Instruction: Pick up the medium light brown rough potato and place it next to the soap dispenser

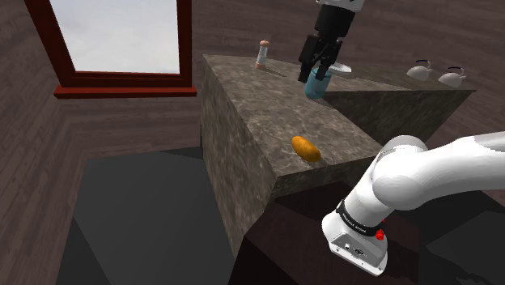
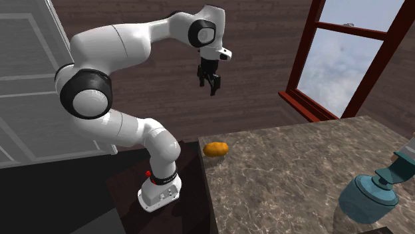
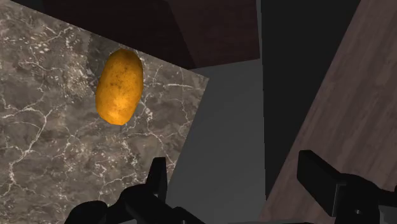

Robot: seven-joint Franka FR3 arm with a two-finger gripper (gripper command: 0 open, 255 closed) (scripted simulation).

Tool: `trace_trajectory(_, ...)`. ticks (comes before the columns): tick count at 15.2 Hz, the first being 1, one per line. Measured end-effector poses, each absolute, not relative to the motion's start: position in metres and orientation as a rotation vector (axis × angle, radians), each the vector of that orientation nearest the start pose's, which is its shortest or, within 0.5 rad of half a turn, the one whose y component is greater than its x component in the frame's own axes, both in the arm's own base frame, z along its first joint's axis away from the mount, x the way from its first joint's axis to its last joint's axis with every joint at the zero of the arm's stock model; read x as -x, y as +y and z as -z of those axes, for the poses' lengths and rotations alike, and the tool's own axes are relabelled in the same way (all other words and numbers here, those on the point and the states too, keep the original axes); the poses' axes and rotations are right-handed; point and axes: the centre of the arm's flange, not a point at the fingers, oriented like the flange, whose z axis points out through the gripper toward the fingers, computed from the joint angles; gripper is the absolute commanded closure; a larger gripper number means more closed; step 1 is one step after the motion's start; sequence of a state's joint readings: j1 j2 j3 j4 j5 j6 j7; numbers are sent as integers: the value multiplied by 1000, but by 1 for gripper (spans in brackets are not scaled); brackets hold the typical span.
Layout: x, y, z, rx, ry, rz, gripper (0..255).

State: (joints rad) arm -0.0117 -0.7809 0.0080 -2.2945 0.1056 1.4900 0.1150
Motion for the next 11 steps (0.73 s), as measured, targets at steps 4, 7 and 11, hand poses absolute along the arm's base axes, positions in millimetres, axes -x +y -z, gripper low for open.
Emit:
trace_trajectory(4, -304, 22, -585, 3099, 225, -75, 0)
trace_trajectory(7, -305, 30, -549, 3182, 302, -119, 0)
trace_trajectory(11, -303, 36, -493, 3293, 413, -184, 0)
